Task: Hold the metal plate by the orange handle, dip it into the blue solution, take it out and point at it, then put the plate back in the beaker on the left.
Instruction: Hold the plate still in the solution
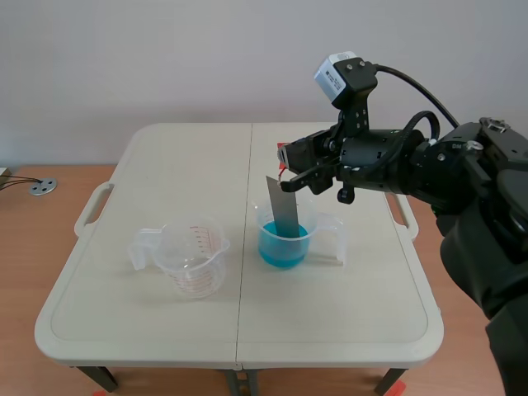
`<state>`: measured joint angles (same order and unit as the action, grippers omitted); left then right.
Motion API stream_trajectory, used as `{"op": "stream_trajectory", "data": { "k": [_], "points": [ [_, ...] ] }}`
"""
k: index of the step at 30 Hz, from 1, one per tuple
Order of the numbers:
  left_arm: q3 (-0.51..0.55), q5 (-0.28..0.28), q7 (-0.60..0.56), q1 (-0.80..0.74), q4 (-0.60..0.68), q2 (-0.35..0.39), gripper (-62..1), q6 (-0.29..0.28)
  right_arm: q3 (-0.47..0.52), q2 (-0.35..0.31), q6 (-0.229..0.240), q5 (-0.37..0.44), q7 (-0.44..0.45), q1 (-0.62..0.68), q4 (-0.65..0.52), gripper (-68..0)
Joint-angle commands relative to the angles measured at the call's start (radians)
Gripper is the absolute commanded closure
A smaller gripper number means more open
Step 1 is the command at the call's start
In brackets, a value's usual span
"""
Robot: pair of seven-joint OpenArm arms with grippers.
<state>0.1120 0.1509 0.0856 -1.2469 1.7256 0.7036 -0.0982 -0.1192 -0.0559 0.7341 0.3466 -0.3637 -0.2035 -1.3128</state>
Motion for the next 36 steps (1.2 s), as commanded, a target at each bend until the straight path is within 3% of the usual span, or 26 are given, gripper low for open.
{"op": "stream_trajectory", "data": {
  "k": [1, 23, 36],
  "points": [
    [0.001, 0.003, -0.006, -0.002, 0.007, -0.005, -1.9, -0.001, 0.002, -0.002, 0.011, -0.003, -0.003, -0.010, 0.000, -1.3],
    [0.001, 0.003, -0.006, -0.002, 0.007, -0.005, -1.9, -0.001, 0.002, -0.003, 0.011, 0.009, -0.008, -0.013, -0.027, -1.3],
    [0.001, 0.003, -0.007, -0.002, 0.007, -0.005, -1.9, -0.001, 0.035, -0.006, 0.011, 0.212, -0.216, -0.012, -0.220, -1.3]
  ]
}}
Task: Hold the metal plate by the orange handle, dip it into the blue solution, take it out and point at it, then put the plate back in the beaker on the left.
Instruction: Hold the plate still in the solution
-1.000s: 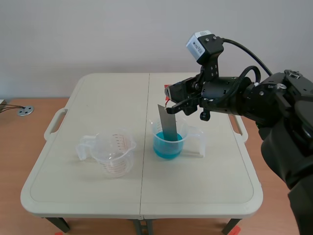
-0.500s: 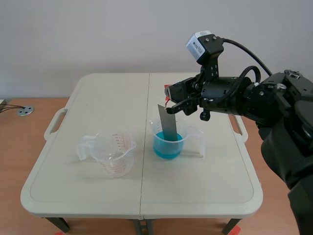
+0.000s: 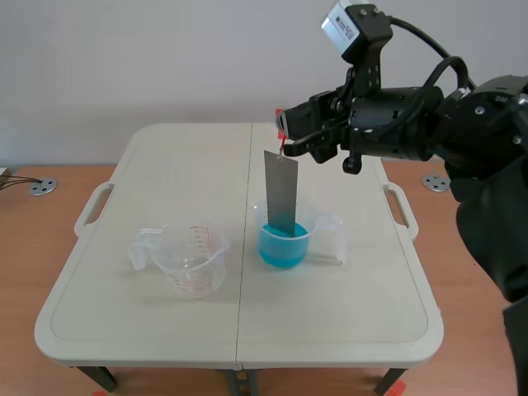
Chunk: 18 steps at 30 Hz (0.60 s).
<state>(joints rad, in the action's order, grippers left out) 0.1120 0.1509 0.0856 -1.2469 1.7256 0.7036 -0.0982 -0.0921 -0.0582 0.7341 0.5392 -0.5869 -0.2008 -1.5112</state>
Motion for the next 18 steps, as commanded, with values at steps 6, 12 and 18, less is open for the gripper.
{"op": "stream_trajectory", "data": {
  "k": [6, 12, 18],
  "points": [
    [0.000, 0.003, -0.006, 0.023, 0.007, -0.005, -1.9, -0.002, 0.022, -0.003, 0.011, 0.105, -0.078, -0.015, -0.103, -1.3],
    [0.001, 0.003, -0.006, 0.081, 0.007, -0.005, -1.9, -0.001, 0.048, -0.003, 0.011, 0.193, -0.141, -0.015, -0.178, -1.3],
    [0.001, 0.003, -0.006, 0.169, 0.007, 0.027, -1.9, -0.001, 0.072, -0.003, 0.011, 0.255, -0.176, -0.015, -0.244, -1.3]
  ]
}}
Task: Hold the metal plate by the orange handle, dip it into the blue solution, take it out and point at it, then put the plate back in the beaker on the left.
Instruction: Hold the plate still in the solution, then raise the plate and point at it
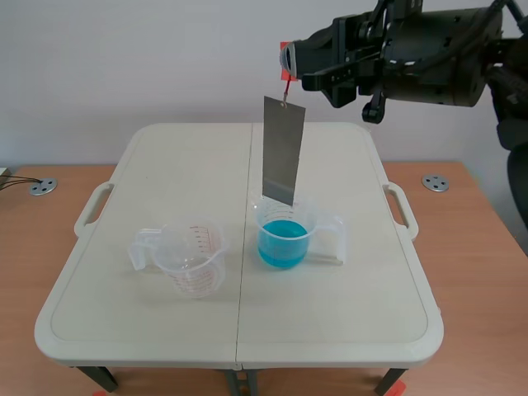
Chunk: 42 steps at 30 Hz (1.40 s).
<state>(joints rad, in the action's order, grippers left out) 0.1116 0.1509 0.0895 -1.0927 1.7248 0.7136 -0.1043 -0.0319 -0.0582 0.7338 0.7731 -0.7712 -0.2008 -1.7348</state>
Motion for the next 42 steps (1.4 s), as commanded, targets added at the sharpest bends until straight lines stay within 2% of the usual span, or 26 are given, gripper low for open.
{"op": "stream_trajectory", "data": {
  "k": [1, 4, 9, 13, 17, 20, 25, 29, 31, 38, 42],
  "points": [
    [0.001, 0.003, -0.010, 0.034, 0.008, 0.026, -1.9, 0.005, 0.016, -0.003, 0.012, 0.029, 0.006, -0.015, -0.027, -1.3],
    [0.001, 0.009, -0.010, 0.102, 0.008, 0.049, -1.9, 0.005, 0.030, -0.003, 0.012, 0.051, 0.006, -0.015, -0.043, -1.3],
    [0.001, 0.069, -0.010, 0.243, 0.003, 0.055, -1.8, -0.005, 0.051, -0.003, 0.012, 0.077, 0.006, -0.016, -0.056, -1.3],
    [0.001, 0.114, -0.010, 0.373, -0.014, 0.055, -1.8, -0.077, 0.060, -0.003, 0.012, 0.085, 0.006, -0.015, -0.060, -1.3],
    [-0.004, 0.182, -0.011, 0.499, -0.037, 0.054, -1.8, -0.187, 0.060, -0.003, 0.012, 0.088, 0.006, -0.015, -0.060, -1.3],
    [-0.027, 0.198, -0.011, 0.595, -0.055, 0.051, -1.8, -0.253, 0.060, -0.003, 0.012, 0.088, 0.006, -0.015, -0.060, -1.3],
    [-0.099, 0.198, -0.011, 0.757, -0.096, 0.025, -1.8, -0.363, 0.060, -0.003, 0.012, 0.088, 0.006, -0.015, -0.060, -1.3],
    [-0.170, 0.191, -0.010, 0.884, -0.151, -0.035, -1.4, -0.428, 0.060, -0.003, 0.012, 0.088, 0.006, -0.015, -0.060, -1.3],
    [-0.208, 0.170, -0.005, 0.945, -0.184, -0.071, -1.4, -0.462, 0.060, -0.003, 0.012, 0.088, 0.006, -0.015, -0.060, -1.3],
    [-0.330, 0.102, 0.042, 1.121, -0.306, -0.213, -1.4, -0.502, 0.060, -0.003, 0.012, 0.088, 0.006, -0.015, -0.060, -1.3],
    [-0.376, 0.068, 0.042, 1.197, -0.371, -0.277, -1.4, -0.553, 0.060, -0.003, 0.012, 0.088, 0.006, -0.015, -0.060, -1.3]
  ]
}}
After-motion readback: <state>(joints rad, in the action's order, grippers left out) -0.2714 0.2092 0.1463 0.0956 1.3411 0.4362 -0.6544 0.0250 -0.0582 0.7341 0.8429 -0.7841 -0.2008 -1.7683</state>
